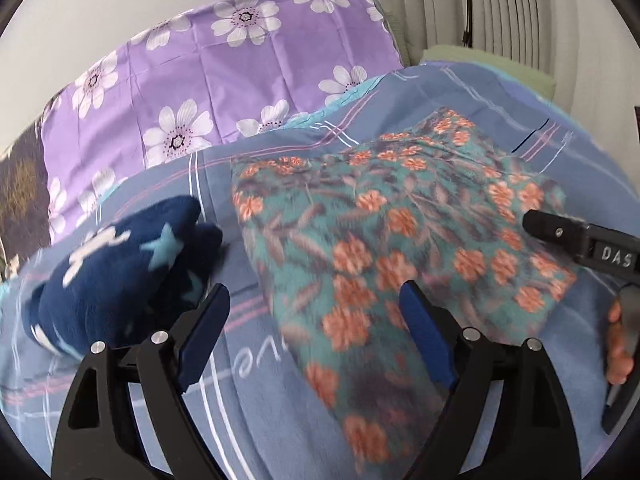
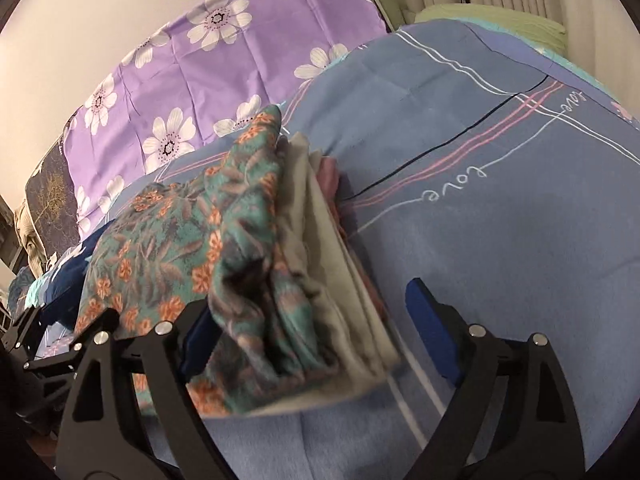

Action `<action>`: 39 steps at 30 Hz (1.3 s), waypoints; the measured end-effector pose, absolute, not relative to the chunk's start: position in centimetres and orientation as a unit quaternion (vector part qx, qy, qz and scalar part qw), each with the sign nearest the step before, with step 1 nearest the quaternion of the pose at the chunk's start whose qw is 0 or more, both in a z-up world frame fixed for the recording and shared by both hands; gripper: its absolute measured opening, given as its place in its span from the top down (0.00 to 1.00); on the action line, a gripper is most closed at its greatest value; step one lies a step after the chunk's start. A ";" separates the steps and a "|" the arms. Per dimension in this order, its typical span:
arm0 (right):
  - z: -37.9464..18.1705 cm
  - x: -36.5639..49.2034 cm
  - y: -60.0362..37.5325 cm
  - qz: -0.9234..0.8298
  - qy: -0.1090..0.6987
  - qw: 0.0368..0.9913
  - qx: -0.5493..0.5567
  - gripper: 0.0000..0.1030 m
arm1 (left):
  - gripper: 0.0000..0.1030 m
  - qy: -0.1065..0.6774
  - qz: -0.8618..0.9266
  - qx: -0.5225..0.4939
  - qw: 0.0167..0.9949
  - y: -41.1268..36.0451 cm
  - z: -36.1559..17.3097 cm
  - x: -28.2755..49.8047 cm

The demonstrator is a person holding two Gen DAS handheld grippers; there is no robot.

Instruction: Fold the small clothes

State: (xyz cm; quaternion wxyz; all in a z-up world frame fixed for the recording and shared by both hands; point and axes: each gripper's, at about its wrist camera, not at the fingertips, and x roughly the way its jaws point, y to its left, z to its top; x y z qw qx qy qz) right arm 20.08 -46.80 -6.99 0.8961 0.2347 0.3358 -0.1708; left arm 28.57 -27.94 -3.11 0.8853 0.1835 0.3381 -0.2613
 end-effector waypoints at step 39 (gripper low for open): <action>3.6 -5.3 -25.3 -0.191 0.227 0.953 0.065 0.02 | 0.01 0.234 -0.312 0.093 0.916 -9.7 3.1 2.8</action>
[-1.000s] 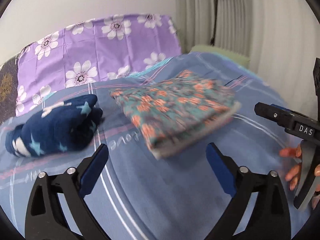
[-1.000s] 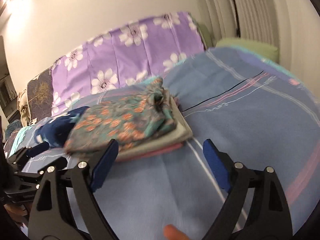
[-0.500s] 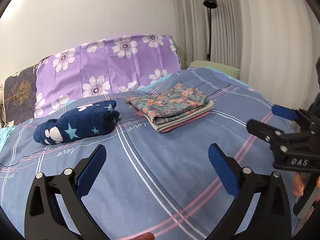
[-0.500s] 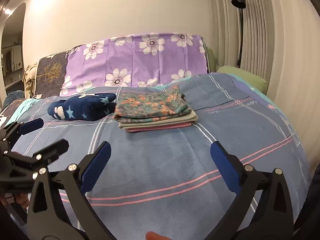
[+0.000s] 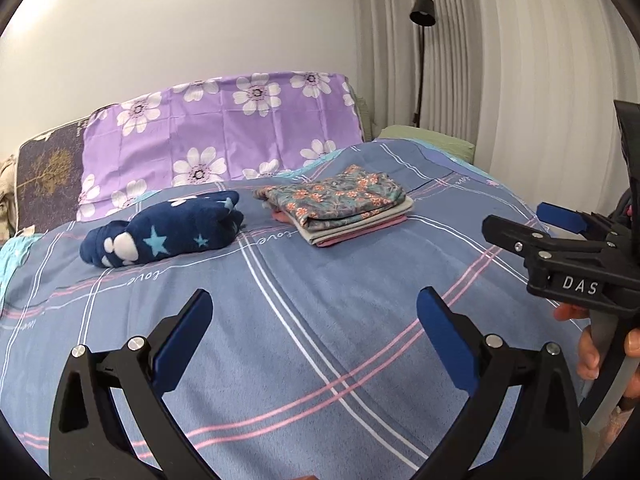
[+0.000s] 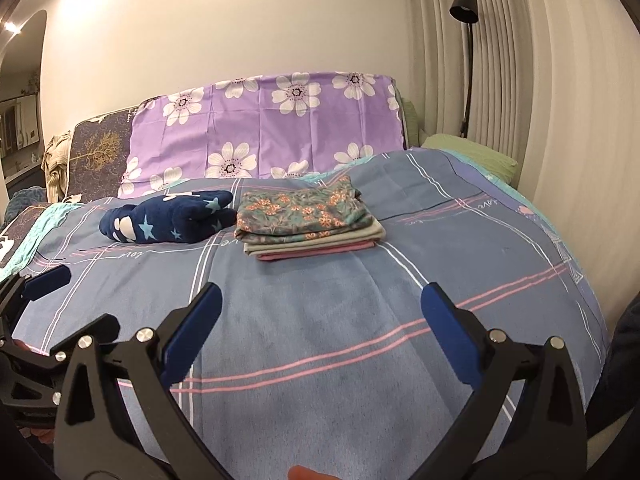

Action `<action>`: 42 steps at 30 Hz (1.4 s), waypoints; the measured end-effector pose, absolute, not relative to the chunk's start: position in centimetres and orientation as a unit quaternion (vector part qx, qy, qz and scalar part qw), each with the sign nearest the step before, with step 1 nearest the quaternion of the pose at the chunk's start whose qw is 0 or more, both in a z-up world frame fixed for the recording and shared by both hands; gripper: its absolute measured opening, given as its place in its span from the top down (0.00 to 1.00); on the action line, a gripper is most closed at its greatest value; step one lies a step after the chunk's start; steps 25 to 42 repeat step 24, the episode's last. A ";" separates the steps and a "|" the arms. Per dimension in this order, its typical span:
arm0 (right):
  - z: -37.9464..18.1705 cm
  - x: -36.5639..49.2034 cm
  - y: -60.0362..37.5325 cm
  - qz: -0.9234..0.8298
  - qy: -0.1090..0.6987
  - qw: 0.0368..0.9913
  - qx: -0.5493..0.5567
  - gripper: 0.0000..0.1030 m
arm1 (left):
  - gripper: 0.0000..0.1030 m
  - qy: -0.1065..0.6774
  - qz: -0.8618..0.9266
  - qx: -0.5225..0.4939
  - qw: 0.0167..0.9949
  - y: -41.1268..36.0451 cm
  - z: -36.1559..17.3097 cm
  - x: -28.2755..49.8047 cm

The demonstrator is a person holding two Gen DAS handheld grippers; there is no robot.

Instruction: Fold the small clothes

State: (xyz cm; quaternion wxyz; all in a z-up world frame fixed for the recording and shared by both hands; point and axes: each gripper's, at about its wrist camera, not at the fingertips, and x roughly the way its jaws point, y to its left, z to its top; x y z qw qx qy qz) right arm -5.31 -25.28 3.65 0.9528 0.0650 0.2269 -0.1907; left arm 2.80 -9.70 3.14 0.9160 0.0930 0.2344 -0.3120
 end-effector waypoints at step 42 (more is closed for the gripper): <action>1.8 -5.5 -26.4 -0.183 0.253 0.947 0.080 0.02 | 0.01 0.266 -0.273 0.102 0.919 -9.1 1.8 1.1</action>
